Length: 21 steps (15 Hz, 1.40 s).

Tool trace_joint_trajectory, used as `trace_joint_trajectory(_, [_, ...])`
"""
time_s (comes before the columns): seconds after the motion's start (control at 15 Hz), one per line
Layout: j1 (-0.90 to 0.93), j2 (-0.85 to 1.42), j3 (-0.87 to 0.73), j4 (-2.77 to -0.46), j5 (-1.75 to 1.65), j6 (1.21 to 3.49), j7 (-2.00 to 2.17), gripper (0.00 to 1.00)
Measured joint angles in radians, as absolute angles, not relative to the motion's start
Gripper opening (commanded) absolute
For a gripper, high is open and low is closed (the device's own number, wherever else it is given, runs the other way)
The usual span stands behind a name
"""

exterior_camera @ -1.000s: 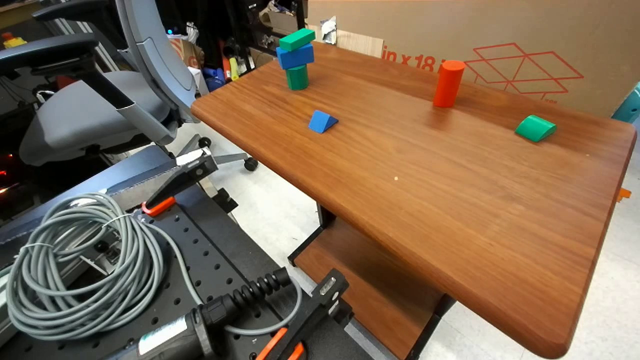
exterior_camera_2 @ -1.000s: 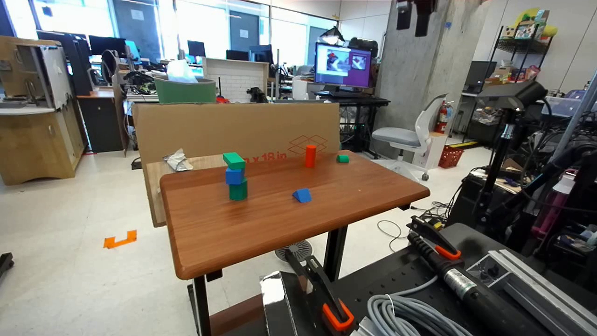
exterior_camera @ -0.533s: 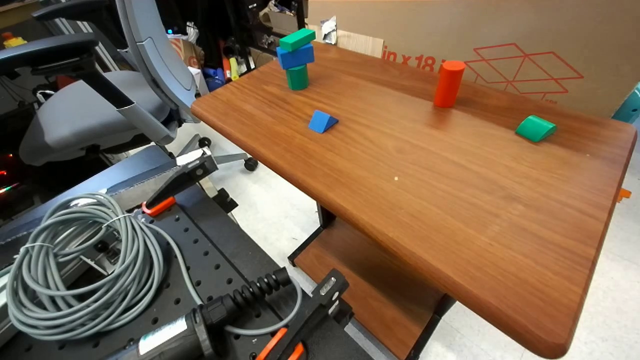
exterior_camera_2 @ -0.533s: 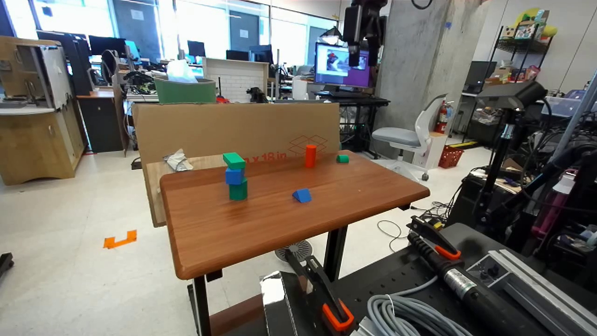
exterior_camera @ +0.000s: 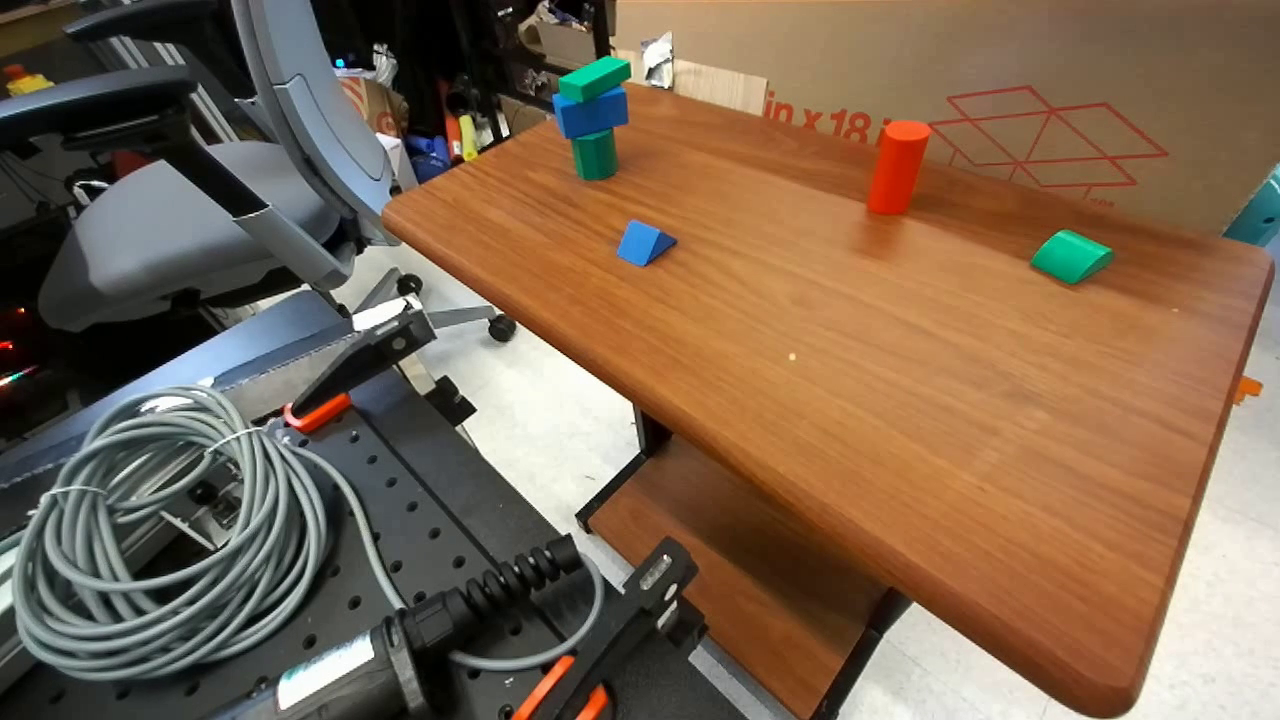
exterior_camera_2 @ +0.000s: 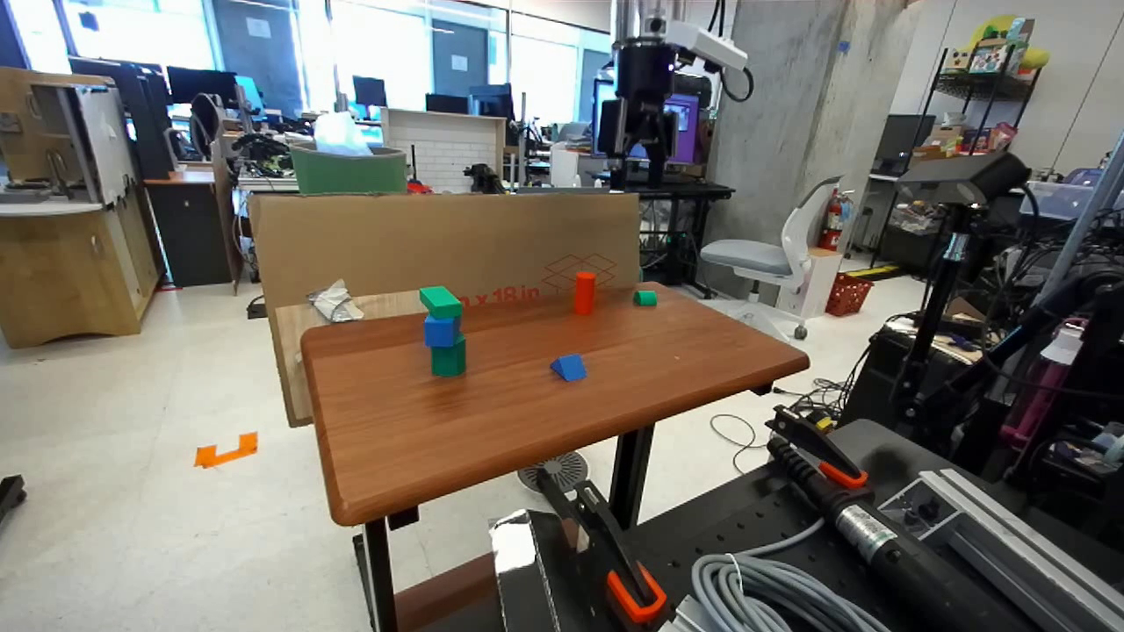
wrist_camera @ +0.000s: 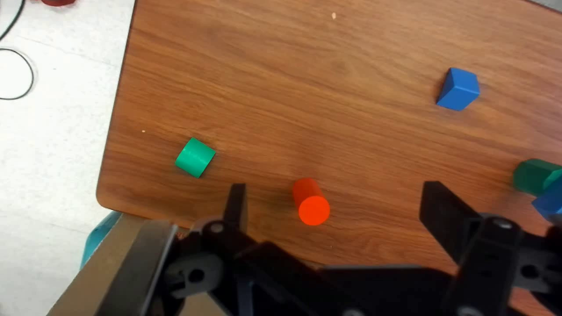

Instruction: Move the orange block forward

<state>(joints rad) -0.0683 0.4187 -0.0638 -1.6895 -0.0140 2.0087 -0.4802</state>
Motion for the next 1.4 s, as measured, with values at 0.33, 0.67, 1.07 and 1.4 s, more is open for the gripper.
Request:
trace_joint_trajectory(0.33, [-0.07,0.57,-0.044,-1.617,-0.017,2.099,-0.455,1.0])
trace_joint_trajectory(0.67, [-0.069,0.673,-0.021,-1.578,-0.017,2.157,-0.426,1.0])
trace_joint_trajectory(1.07, [-0.068,0.742,-0.015,-1.522,-0.039,2.199,-0.384,1.0])
trace_joint_trajectory(1.4, [-0.06,0.785,-0.015,-1.489,-0.081,2.202,-0.356,1.0])
